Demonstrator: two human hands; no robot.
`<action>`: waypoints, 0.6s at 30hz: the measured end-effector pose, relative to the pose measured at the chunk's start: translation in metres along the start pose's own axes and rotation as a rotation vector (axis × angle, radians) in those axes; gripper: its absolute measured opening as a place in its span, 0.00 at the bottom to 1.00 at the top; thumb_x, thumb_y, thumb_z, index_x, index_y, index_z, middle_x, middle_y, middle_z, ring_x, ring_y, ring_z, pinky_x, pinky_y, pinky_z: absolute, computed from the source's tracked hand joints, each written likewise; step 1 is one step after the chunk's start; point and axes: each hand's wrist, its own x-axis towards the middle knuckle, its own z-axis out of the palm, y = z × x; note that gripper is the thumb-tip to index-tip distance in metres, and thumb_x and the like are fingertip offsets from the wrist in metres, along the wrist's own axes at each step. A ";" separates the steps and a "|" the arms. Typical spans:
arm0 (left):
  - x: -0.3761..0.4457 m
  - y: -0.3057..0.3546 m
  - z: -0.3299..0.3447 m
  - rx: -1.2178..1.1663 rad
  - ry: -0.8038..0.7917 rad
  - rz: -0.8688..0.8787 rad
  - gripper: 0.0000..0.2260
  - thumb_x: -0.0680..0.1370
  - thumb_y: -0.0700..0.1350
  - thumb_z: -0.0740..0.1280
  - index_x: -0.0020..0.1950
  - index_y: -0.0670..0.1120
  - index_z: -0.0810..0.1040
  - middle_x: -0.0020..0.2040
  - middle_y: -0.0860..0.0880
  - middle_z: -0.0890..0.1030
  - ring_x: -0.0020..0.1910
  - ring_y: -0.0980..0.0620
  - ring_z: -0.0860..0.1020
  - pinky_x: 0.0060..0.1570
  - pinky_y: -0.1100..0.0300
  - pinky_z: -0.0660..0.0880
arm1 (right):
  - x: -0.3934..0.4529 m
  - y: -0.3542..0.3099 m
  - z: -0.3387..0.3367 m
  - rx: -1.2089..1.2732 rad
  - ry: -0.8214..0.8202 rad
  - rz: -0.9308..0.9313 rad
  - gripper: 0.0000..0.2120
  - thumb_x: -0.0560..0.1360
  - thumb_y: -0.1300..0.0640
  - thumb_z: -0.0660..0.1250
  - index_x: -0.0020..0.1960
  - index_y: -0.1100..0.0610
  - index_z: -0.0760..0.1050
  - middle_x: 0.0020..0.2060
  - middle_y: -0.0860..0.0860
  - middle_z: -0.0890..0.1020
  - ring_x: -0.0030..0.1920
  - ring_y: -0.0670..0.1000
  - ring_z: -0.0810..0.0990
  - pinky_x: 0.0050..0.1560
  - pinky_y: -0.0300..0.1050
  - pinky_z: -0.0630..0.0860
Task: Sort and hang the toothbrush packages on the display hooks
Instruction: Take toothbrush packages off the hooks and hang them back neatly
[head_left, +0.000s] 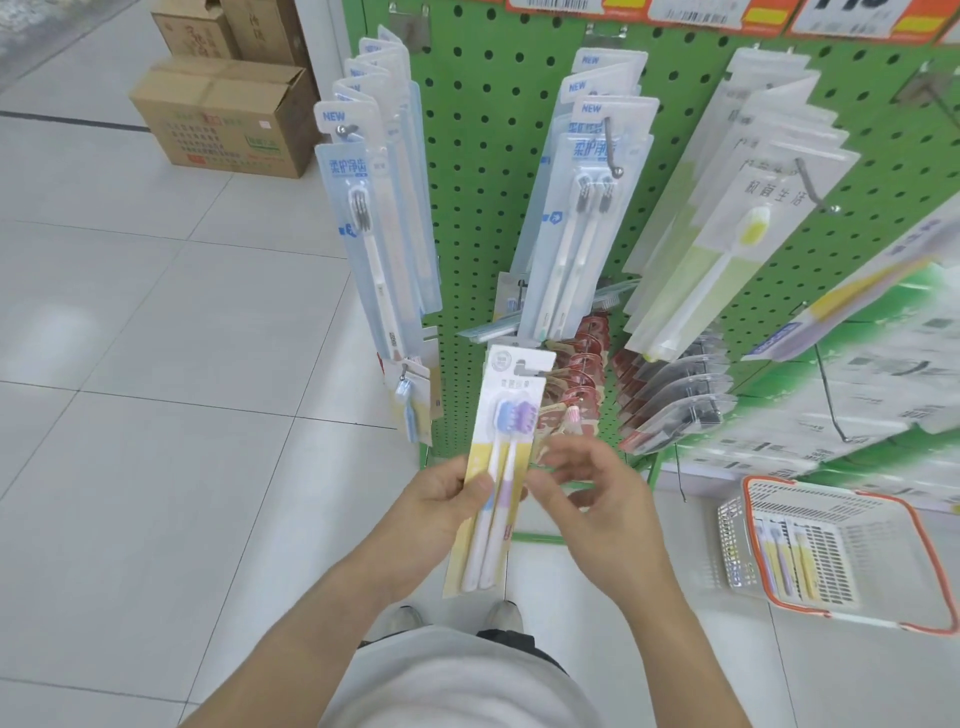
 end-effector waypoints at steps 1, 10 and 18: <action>0.002 -0.002 -0.002 -0.008 -0.037 -0.024 0.13 0.85 0.44 0.62 0.65 0.42 0.80 0.60 0.41 0.84 0.61 0.42 0.81 0.67 0.44 0.74 | 0.005 0.001 -0.001 0.009 0.028 0.001 0.13 0.74 0.53 0.75 0.56 0.44 0.78 0.49 0.42 0.83 0.48 0.43 0.83 0.43 0.40 0.78; 0.021 0.004 -0.009 0.284 -0.088 -0.113 0.11 0.85 0.46 0.61 0.66 0.50 0.78 0.59 0.49 0.84 0.59 0.51 0.82 0.64 0.51 0.77 | 0.045 0.010 0.011 0.180 -0.025 -0.017 0.08 0.76 0.54 0.74 0.54 0.50 0.80 0.43 0.47 0.87 0.46 0.52 0.85 0.47 0.55 0.82; 0.030 0.061 -0.003 0.721 0.550 0.327 0.08 0.81 0.45 0.65 0.59 0.50 0.80 0.45 0.61 0.80 0.41 0.60 0.80 0.45 0.61 0.76 | 0.064 0.031 0.019 0.059 0.010 0.008 0.06 0.78 0.53 0.73 0.53 0.49 0.78 0.44 0.41 0.85 0.45 0.45 0.83 0.46 0.42 0.78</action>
